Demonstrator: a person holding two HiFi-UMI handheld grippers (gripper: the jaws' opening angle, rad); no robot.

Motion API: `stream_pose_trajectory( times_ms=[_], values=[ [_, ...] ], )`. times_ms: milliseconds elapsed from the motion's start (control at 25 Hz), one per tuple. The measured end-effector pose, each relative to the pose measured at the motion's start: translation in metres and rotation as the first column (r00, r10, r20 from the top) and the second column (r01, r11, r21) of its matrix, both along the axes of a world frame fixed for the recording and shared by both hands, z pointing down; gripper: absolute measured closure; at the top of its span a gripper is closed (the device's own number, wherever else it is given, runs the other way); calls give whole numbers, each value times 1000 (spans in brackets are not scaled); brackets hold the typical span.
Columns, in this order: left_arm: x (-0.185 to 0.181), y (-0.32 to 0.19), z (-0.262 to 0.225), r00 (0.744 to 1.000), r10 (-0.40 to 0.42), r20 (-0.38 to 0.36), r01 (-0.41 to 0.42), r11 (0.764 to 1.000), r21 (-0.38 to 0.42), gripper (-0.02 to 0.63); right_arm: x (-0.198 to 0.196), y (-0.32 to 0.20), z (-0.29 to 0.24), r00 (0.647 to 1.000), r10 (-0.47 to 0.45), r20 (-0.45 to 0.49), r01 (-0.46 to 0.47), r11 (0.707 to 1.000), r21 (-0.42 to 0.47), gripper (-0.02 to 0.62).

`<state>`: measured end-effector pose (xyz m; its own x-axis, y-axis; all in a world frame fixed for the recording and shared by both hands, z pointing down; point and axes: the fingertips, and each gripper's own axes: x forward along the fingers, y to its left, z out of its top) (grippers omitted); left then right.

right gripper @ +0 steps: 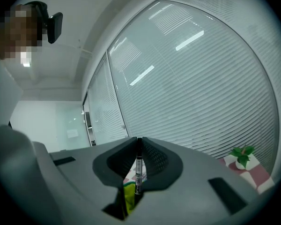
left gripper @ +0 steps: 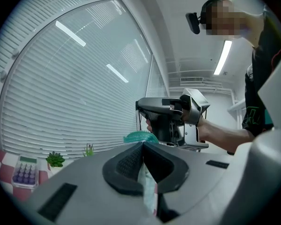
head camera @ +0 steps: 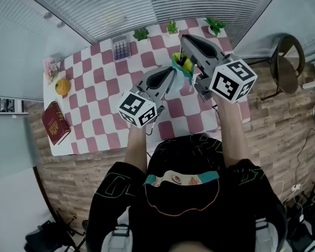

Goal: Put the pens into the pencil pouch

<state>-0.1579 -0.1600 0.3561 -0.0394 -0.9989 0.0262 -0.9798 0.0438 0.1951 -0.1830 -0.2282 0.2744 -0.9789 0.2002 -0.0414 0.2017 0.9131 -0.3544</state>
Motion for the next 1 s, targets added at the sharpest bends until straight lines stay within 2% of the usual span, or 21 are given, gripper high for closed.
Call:
stream_pose_trajectory(
  times_ms=[240, 520, 680, 840, 920, 1000],
  values=[
    [6, -2, -3, 1000, 0, -7, 1, 1000, 14, 604, 11, 1, 13, 1000, 12, -2, -12, 999, 33, 558],
    [8, -6, -10, 1000, -6, -13, 6, 999, 36, 604, 22, 6, 37, 997, 10, -79, 0, 992, 127, 557],
    [11, -9, -12, 1000, -7, -4, 7, 999, 39, 604, 28, 13, 50, 993, 11, -122, 15, 979, 206, 555],
    [10, -12, -12, 1000, -18, 2, 18, 999, 37, 604, 33, 14, 59, 988, 36, -151, 14, 949, 315, 557],
    [9, -12, -14, 1000, -31, 1, 31, 999, 38, 604, 37, 12, 59, 988, 40, -147, 11, 942, 336, 557],
    [7, -12, -17, 999, -48, 3, 48, 998, 38, 604, 42, 8, 54, 991, 39, -130, 5, 947, 321, 557]
  ],
)
